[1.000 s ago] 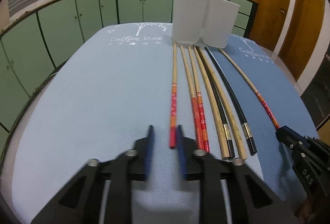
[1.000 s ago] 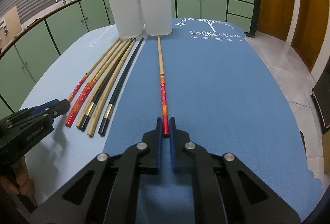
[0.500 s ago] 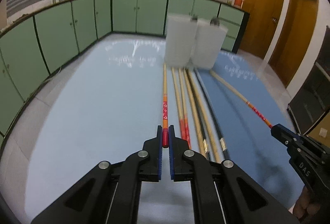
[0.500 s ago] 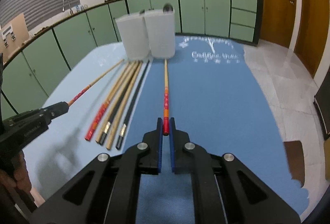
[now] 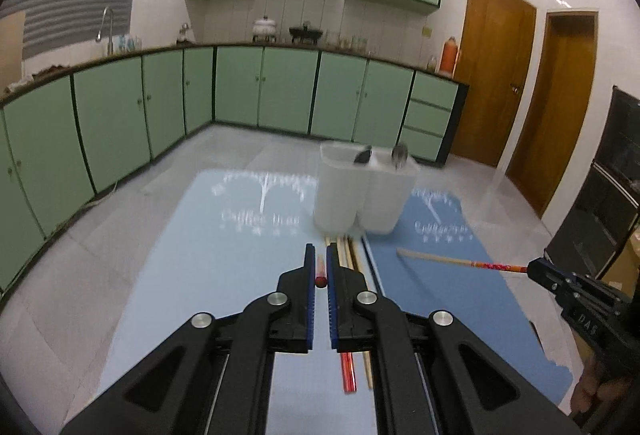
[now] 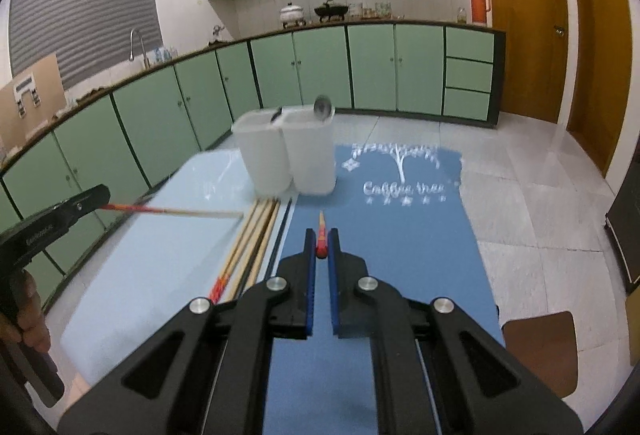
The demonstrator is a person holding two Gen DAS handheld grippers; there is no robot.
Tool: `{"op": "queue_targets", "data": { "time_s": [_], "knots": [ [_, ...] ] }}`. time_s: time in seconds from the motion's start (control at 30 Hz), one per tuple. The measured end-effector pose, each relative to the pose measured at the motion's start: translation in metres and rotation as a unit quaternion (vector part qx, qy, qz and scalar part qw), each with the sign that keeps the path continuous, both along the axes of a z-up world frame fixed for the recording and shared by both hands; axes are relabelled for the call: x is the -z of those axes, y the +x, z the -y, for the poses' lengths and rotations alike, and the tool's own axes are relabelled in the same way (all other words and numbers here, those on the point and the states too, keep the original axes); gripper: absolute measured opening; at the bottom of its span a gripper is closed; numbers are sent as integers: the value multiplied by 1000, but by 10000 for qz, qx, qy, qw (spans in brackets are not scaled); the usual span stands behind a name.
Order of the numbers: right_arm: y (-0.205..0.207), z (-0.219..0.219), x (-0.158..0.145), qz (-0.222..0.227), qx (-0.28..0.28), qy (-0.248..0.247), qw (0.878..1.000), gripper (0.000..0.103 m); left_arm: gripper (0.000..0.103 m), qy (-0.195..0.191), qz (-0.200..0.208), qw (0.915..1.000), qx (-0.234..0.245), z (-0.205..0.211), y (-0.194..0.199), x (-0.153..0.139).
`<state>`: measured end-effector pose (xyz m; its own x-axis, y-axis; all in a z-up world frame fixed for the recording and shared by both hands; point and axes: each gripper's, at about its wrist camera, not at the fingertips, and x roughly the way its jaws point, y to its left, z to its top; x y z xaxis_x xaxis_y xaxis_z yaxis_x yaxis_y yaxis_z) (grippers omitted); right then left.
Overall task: Organize utensils
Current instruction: 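Carry both chopsticks upright into the white holder and open both tools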
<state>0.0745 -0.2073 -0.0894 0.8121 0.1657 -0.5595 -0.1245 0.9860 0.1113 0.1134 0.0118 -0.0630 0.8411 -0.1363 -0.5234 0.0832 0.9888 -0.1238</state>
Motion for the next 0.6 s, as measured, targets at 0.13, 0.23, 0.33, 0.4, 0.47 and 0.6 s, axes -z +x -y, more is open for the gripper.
{"op": "queue_targets", "data": {
  "time_s": [0.13, 0.23, 0.33, 0.4, 0.47, 0.6],
  "knots": [
    [12, 2, -20, 114, -75, 0, 9999, 5, 5, -15, 151, 9998, 89, 2, 10, -17],
    [25, 5, -33, 73, -188, 182, 9996, 5, 5, 36, 210, 9996, 173, 4, 20, -27],
    [39, 6, -46, 51, -257, 265, 9993, 5, 5, 46, 243, 9994, 247, 5, 31, -36],
    [48, 4, -54, 68, -317, 201, 9993, 5, 5, 37, 253, 9993, 279, 5, 38, -40],
    [55, 1, -62, 100, -389, 117, 9991, 5, 5, 45, 263, 9992, 302, 7, 42, -44],
    [64, -6, -77, 183, -566, -15, 9982, 5, 5, 44, 302, 9990, 330, 6, 51, -52]
  ]
}}
